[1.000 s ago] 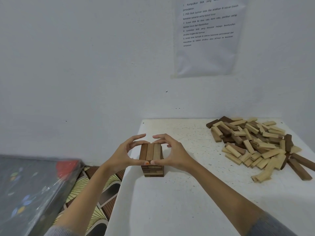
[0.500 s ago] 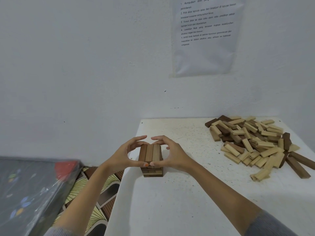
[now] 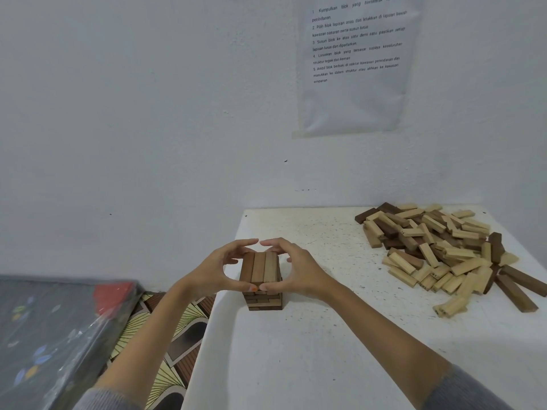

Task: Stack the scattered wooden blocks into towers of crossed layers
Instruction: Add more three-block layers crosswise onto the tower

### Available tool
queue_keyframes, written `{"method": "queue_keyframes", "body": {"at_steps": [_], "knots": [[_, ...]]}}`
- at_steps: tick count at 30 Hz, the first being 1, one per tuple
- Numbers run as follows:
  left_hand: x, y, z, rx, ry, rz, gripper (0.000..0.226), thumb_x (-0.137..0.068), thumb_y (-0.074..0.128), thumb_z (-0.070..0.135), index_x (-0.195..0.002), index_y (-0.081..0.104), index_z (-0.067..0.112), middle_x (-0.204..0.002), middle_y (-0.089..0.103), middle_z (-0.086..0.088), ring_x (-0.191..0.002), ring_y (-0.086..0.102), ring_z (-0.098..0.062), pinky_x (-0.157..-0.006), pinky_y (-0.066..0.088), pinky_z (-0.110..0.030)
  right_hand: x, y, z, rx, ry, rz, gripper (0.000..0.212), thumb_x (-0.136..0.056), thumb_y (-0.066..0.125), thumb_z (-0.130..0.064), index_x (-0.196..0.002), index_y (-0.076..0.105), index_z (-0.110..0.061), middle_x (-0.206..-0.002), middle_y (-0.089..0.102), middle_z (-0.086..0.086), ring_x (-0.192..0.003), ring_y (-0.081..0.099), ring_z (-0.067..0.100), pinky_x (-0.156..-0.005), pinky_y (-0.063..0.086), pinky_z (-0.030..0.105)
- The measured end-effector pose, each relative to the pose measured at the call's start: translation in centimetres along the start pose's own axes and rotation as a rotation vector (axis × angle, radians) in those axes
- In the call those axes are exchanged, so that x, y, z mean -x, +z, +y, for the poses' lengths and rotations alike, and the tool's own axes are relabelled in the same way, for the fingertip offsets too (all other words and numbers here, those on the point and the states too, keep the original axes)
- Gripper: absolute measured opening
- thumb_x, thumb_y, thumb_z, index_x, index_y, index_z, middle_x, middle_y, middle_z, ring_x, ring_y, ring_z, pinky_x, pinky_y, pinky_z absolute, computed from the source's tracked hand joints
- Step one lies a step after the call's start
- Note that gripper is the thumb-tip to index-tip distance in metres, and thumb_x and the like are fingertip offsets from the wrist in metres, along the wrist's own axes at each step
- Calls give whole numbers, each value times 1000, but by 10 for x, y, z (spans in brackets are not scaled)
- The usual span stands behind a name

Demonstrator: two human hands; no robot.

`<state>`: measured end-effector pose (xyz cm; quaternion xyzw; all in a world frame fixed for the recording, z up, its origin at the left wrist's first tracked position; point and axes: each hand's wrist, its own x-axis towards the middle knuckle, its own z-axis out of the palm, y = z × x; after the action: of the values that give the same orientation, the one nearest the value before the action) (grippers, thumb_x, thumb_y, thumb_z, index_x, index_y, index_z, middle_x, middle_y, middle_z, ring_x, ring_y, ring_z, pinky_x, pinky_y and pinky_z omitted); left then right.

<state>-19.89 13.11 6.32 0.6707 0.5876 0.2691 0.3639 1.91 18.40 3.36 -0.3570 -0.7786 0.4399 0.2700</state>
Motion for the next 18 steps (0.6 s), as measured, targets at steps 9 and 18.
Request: {"method": "queue_keyframes", "body": {"at_steps": [9, 18], "knots": [[-2, -1, -3, -32, 7, -14, 85, -67, 89, 16, -138, 46, 37, -122, 62, 14, -123, 51, -8, -108, 38, -29, -1, 0, -1, 9, -12, -16, 83, -63, 89, -31, -134, 46, -38, -126, 55, -13, -123, 45, 4, -100, 38, 27], [-3, -1, -2, -22, 5, -42, 88, -67, 89, 15, -139, 43, 37, -125, 61, 18, -125, 50, -3, -109, 36, -28, 0, -1, 0, -22, -6, -24, 87, -63, 89, -31, -135, 43, -41, -123, 56, -13, -123, 45, 5, -102, 37, 30]]}}
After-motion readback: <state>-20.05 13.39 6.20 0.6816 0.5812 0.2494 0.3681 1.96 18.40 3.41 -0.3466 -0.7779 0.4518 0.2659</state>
